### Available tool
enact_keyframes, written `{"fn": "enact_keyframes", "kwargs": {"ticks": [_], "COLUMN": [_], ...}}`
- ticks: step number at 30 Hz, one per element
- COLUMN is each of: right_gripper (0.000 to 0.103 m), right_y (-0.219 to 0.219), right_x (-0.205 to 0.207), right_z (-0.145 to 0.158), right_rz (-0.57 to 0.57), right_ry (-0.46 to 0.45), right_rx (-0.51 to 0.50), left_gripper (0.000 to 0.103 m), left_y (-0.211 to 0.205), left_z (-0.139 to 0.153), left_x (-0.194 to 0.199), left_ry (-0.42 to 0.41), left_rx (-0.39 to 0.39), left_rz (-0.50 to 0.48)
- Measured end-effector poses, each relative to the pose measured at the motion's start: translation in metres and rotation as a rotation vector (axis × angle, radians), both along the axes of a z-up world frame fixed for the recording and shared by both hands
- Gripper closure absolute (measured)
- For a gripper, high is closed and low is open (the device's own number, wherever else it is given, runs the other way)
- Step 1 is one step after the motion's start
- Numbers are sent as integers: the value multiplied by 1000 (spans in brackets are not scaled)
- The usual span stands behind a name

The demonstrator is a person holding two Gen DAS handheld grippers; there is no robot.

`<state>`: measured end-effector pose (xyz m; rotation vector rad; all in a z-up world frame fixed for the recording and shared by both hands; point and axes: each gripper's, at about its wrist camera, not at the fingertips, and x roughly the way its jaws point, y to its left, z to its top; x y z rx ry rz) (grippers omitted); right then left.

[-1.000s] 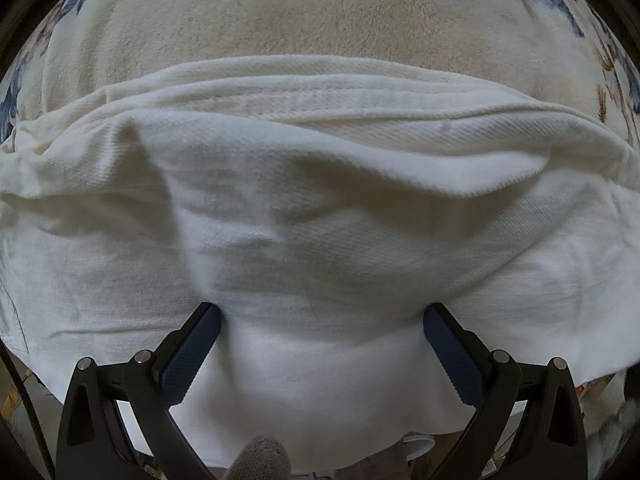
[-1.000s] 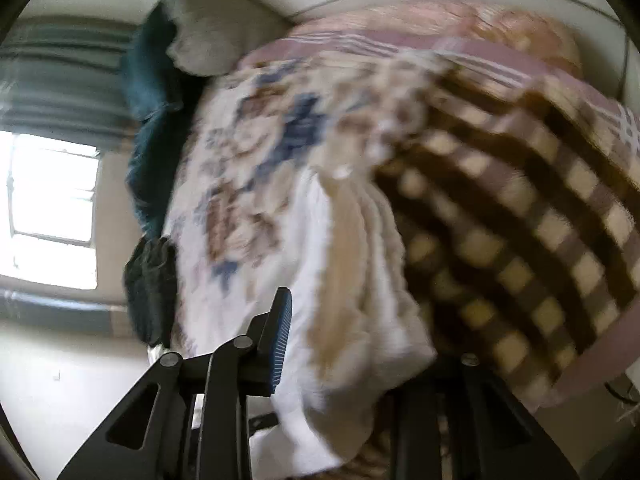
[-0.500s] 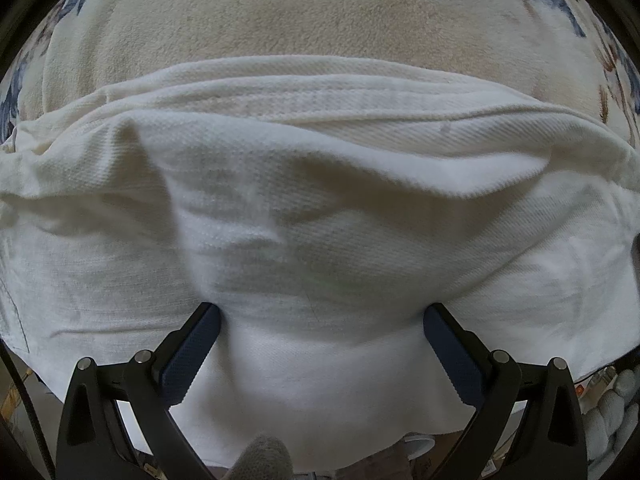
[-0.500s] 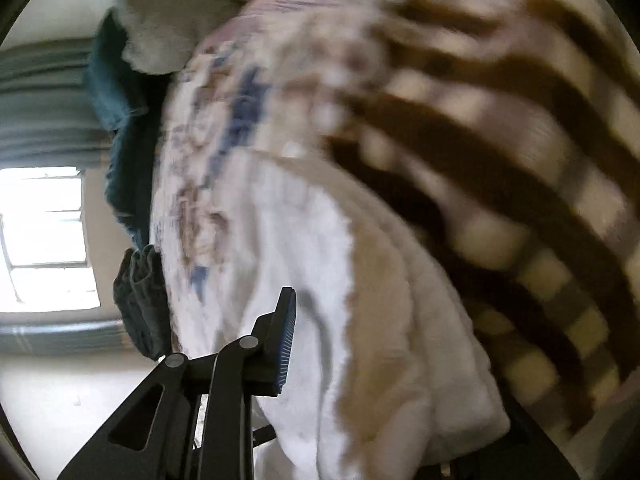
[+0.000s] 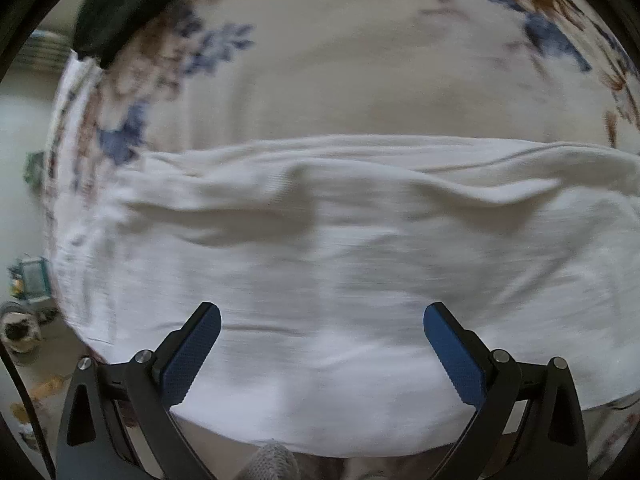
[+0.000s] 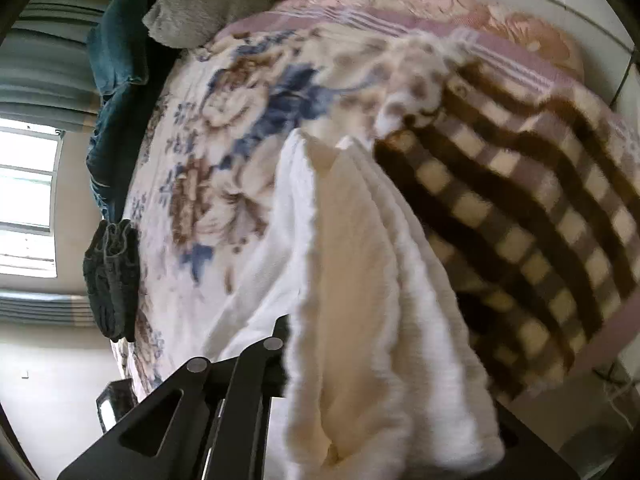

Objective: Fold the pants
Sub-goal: 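Fold the trousers over again with the right gripper toward the left gripper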

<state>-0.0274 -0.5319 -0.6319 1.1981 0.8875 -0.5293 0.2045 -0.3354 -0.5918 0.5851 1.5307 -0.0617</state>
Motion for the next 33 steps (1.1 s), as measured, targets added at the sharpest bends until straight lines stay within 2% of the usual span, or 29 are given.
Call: {"fn": "enact_keyframes", "kwargs": {"ticks": [6, 9, 14, 18, 23, 28, 31, 33], "right_gripper": [98, 98, 98, 98, 98, 97, 81, 63], "right_y": [46, 81, 156, 235, 352, 434, 461, 464], "right_x": [39, 69, 112, 150, 199, 227, 238, 239], "right_z": [49, 62, 66, 53, 20, -12, -29, -27], "right_rz": [58, 111, 210, 329, 523, 675, 789, 835], "right_ry": [-34, -31, -26, -26, -27, 58, 164, 156], "right_rx": [-34, -38, -18, -4, -7, -72, -50, 24], "left_gripper": [0, 0, 0, 0, 0, 0, 0, 0], "left_y": [60, 104, 177, 241, 316, 377, 406, 417], "left_z": [13, 18, 26, 33, 34, 34, 36, 39], "left_x": [17, 22, 32, 36, 37, 35, 34, 34], "left_ry": [-58, -67, -50, -66, -74, -75, -69, -65], "left_rx": [21, 34, 26, 49, 107, 147, 140, 125], "left_rz": [37, 75, 179, 245, 325, 423, 485, 520]}}
